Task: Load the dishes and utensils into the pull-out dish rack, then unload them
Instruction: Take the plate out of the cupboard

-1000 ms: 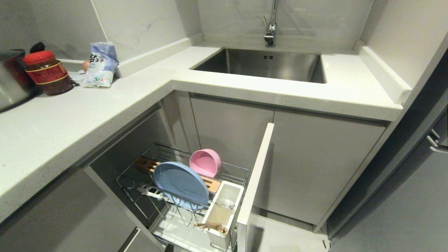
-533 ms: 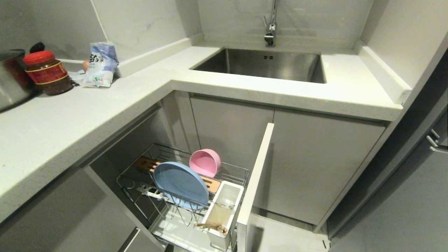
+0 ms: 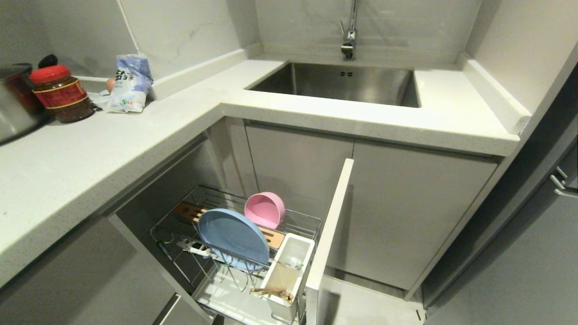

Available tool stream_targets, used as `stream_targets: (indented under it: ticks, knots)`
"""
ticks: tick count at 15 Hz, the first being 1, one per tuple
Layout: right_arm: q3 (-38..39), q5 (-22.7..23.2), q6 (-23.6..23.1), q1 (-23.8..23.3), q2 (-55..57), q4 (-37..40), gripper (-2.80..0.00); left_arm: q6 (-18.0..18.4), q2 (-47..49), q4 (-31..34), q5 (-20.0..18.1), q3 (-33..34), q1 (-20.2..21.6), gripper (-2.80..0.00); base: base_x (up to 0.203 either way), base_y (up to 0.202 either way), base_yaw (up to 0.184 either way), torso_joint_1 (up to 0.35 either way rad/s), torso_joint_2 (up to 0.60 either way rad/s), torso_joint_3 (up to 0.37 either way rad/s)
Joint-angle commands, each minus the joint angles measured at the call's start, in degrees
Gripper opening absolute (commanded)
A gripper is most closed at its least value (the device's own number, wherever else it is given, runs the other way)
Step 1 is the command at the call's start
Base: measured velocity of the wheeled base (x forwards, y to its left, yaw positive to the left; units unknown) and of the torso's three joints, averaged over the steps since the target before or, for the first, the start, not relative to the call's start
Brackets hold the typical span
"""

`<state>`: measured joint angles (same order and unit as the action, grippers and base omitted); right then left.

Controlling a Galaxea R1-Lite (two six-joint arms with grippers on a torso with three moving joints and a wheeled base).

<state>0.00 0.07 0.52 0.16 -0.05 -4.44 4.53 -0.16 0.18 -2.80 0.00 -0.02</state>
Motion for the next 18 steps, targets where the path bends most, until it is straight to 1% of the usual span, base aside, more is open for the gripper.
stream_targets:
  ticks: [1,11,15,18]
  knots:
    - [1.5,0.0,0.1,0.0,0.0,0.0,-2.80,-0.1,0.2,0.0,0.2,0.3,0.0,-2.80,0.000,0.000,0.000,0.000,0.00,0.000]
    - [1.5,0.0,0.0,0.0,0.0,0.0,-2.80,-1.4,0.2,0.0,0.5,0.3,0.0,-2.80,0.000,0.000,0.000,0.000,0.00,0.000]
    - [1.5,0.0,0.0,0.0,0.0,0.0,-2.80,-3.3,0.2,-0.1,1.4,0.3,0.0,-2.80,0.000,0.000,0.000,0.000,0.00,0.000]
    - [1.5,0.0,0.0,0.0,0.0,0.0,-2.80,-3.7,0.2,-0.1,1.5,0.3,0.0,-2.80,0.000,0.000,0.000,0.000,0.00,0.000]
